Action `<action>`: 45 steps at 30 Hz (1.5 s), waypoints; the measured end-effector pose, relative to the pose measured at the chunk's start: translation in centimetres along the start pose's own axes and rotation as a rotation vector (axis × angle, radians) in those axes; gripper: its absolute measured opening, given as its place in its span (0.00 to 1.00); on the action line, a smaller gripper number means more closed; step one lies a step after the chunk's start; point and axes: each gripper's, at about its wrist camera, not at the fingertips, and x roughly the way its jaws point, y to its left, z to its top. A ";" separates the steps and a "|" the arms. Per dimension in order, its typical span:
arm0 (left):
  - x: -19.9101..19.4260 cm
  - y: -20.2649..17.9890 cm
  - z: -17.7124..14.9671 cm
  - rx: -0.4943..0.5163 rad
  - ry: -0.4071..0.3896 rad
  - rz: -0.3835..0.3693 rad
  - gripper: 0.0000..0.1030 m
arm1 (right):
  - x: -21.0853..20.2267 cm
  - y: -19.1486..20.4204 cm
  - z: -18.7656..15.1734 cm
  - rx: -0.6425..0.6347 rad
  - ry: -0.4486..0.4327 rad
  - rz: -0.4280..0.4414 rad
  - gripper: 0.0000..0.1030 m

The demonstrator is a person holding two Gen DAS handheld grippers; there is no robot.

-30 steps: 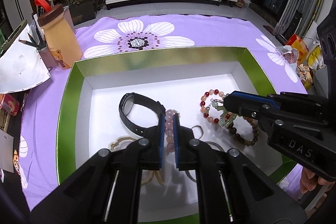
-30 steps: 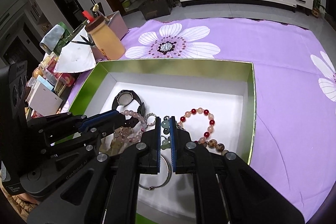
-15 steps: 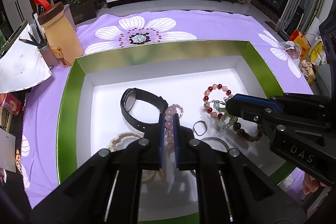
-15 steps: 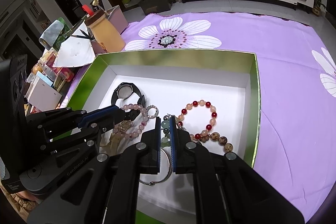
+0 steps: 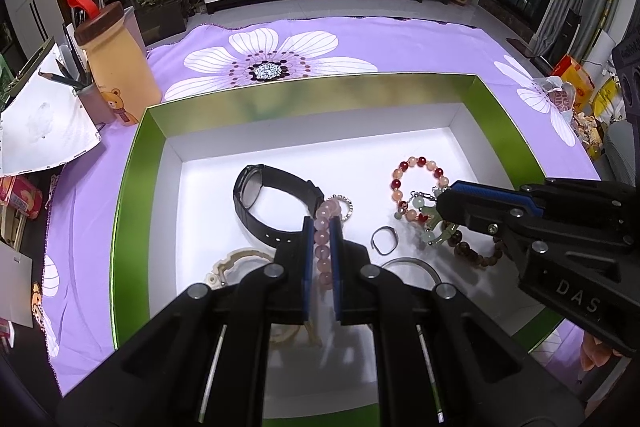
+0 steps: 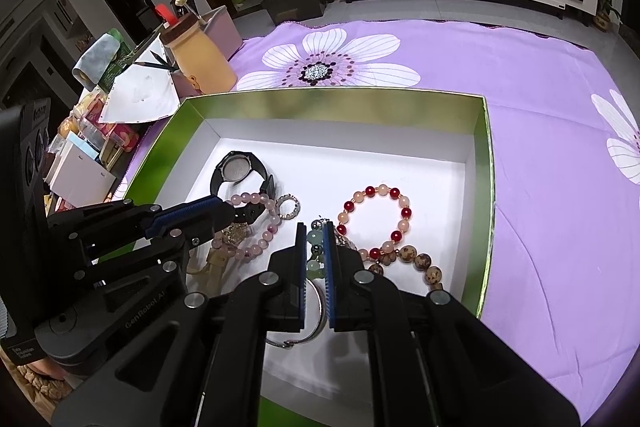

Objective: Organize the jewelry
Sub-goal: 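Open both tools to release the bracelet and pendant into the box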

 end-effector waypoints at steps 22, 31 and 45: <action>-0.3 0.2 -0.2 -0.004 0.001 0.009 0.08 | -0.5 0.0 -0.2 -0.002 0.007 -0.016 0.07; -1.1 0.3 -0.1 -0.005 -0.011 0.023 0.23 | -1.4 -0.1 -0.4 0.001 -0.007 -0.031 0.10; -3.5 1.0 -0.3 -0.018 -0.044 0.057 0.57 | -4.0 0.2 -0.9 -0.009 -0.048 -0.065 0.24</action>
